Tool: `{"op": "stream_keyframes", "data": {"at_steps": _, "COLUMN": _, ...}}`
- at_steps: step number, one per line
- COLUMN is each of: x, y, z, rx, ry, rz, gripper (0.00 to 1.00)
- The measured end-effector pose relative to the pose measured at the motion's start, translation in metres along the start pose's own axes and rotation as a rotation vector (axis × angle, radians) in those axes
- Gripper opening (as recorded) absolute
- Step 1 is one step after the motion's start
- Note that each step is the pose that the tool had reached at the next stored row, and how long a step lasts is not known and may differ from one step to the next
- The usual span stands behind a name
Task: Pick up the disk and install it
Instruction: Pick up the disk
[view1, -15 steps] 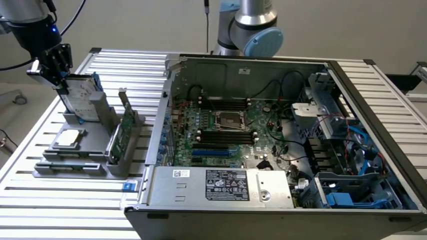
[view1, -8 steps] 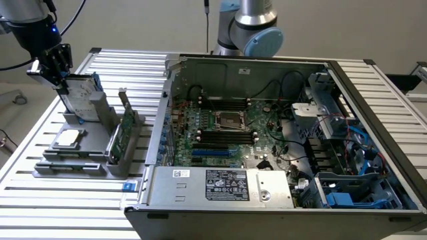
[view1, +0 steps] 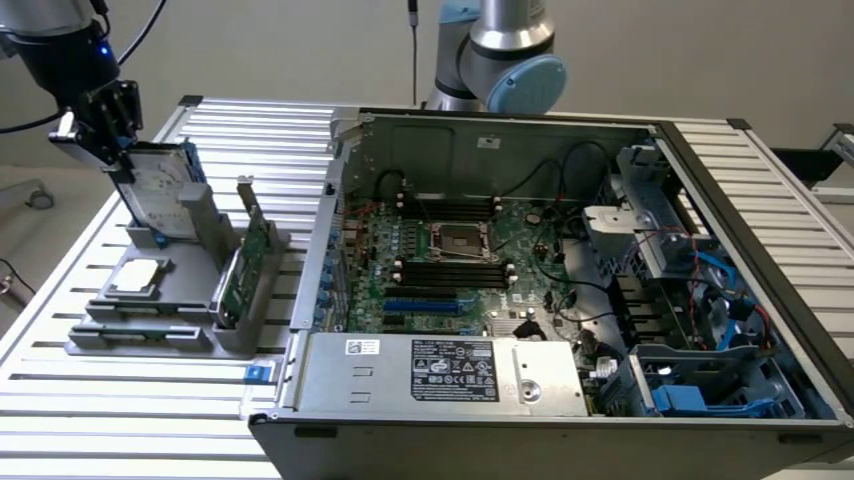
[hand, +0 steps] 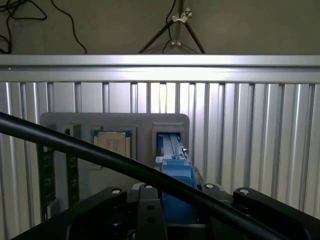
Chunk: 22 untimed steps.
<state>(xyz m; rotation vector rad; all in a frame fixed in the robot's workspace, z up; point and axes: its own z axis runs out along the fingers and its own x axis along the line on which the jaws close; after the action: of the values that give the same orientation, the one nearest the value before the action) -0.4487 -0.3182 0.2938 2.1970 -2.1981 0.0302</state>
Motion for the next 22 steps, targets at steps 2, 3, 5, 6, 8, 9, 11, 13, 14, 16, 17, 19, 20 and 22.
{"op": "stream_keyframes", "data": {"at_steps": 2, "x": 0.0, "y": 0.0001, "z": -0.0094, "rx": 0.0001, "ry": 0.0, "rz": 0.0, "gripper": 0.32}}
{"op": "stream_keyframes", "data": {"at_steps": 3, "x": -0.001, "y": 0.0001, "z": -0.014, "rx": -0.0001, "ry": 0.0001, "rz": 0.0, "gripper": 0.32}}
{"op": "stream_keyframes", "data": {"at_steps": 5, "x": -0.001, "y": 0.0002, "z": -0.023, "rx": 0.0, "ry": 0.0, "rz": 0.0, "gripper": 0.32}}
{"op": "stream_keyframes", "data": {"at_steps": 6, "x": -0.002, "y": 0.0003, "z": -0.0276, "rx": -0.0001, "ry": 0.0001, "rz": 0.0, "gripper": 0.32}}
{"op": "stream_keyframes", "data": {"at_steps": 8, "x": -0.002, "y": 0.0004, "z": -0.0367, "rx": -0.0001, "ry": 0.0001, "rz": 0.0, "gripper": 0.32}}
{"op": "stream_keyframes", "data": {"at_steps": 9, "x": -0.003, "y": 0.0004, "z": -0.0412, "rx": 0.0, "ry": 0.0001, "rz": 0.0, "gripper": 0.32}}
{"op": "stream_keyframes", "data": {"at_steps": 11, "x": -0.003, "y": 0.0005, "z": -0.0504, "rx": 0.0, "ry": 0.0002, "rz": 0.0, "gripper": 0.32}}
{"op": "stream_keyframes", "data": {"at_steps": 13, "x": -0.004, "y": 0.0006, "z": -0.0596, "rx": 0.0, "ry": 0.0003, "rz": 0.0, "gripper": 0.32}}
{"op": "stream_keyframes", "data": {"at_steps": 14, "x": -0.004, "y": 0.0006, "z": -0.0642, "rx": -0.0001, "ry": 0.0004, "rz": 0.0, "gripper": 0.32}}
{"op": "stream_keyframes", "data": {"at_steps": 16, "x": -0.005, "y": 0.0007, "z": -0.073, "rx": 0.0, "ry": 0.0004, "rz": 0.0, "gripper": 0.32}}
{"op": "stream_keyframes", "data": {"at_steps": 17, "x": -0.006, "y": 0.0006, "z": -0.0777, "rx": -0.0001, "ry": 0.0004, "rz": 0.0, "gripper": 0.32}}
{"op": "stream_keyframes", "data": {"at_steps": 19, "x": -0.006, "y": 0.0, "z": -0.087, "rx": -0.0001, "ry": 0.0005, "rz": 0.0, "gripper": 0.32}}
{"op": "stream_keyframes", "data": {"at_steps": 20, "x": -0.007, "y": -0.0011, "z": -0.0915, "rx": 0.0001, "ry": 0.0004, "rz": 0.0, "gripper": 0.32}}
{"op": "stream_keyframes", "data": {"at_steps": 22, "x": -0.007, "y": -0.0068, "z": -0.1006, "rx": -0.0001, "ry": 0.0005, "rz": 0.0, "gripper": 0.32}}
